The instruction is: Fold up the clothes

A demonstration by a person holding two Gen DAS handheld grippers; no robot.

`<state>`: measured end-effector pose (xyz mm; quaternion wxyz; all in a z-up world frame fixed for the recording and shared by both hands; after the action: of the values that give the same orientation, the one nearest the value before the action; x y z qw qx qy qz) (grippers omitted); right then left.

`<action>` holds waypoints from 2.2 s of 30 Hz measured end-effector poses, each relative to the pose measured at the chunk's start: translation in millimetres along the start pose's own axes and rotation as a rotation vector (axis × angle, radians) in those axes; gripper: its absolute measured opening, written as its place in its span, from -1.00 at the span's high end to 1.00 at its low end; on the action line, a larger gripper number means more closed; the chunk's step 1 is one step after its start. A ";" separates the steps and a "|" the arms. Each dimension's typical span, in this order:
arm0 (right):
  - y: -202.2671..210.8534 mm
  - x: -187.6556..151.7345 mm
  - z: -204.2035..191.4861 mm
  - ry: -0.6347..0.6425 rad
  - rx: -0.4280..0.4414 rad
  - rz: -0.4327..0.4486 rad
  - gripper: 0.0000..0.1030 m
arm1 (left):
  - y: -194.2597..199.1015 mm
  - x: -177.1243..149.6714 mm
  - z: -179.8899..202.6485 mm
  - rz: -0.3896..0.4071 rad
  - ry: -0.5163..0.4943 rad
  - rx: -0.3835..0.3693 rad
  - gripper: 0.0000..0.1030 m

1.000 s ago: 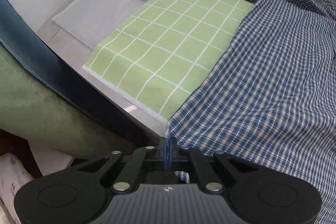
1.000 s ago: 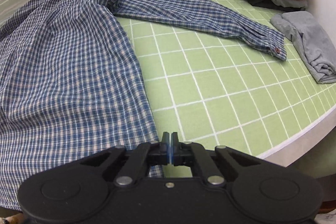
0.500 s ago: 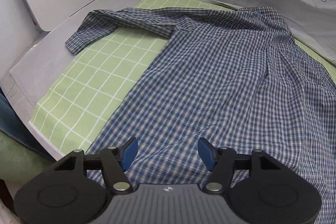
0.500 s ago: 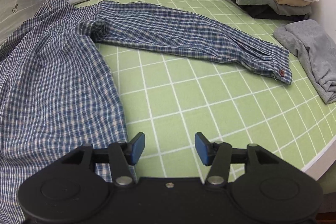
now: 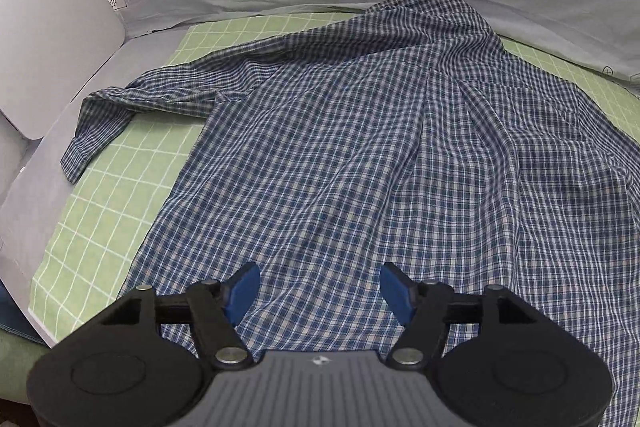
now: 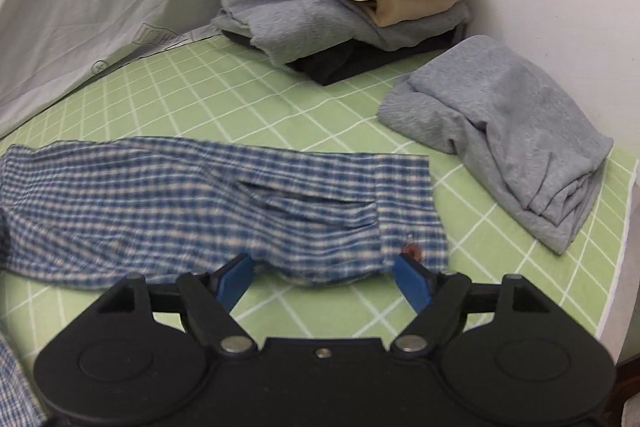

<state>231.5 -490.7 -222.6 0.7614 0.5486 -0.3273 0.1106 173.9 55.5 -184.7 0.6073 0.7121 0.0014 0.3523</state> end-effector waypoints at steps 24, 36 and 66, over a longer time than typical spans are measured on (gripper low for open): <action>-23.6 75.4 -83.8 0.247 -0.033 0.035 -0.66 | -56.6 55.1 -2.5 -0.036 0.015 0.027 -0.38; -22.1 181.6 -422.3 0.451 0.519 0.194 -0.61 | -183.1 193.6 32.2 0.016 -0.010 -0.054 -0.41; 3.4 203.6 -539.0 0.592 0.632 0.410 -0.91 | -206.6 294.7 26.9 0.234 0.114 -0.076 -0.77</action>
<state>588.0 -39.0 -193.0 0.5802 0.6223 -0.1483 0.5041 496.9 213.1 -216.6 0.5876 0.6627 -0.0602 0.4604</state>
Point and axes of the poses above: each gripper's, at about its wrist camera, not at the fingertips, and y roughly against the way its jaws point, z to its right, x to its top, the point moved 10 cm from there along -y, roughly the way its jaws point, and after that the axes turned 13 degrees about y, right-handed, at the moved point
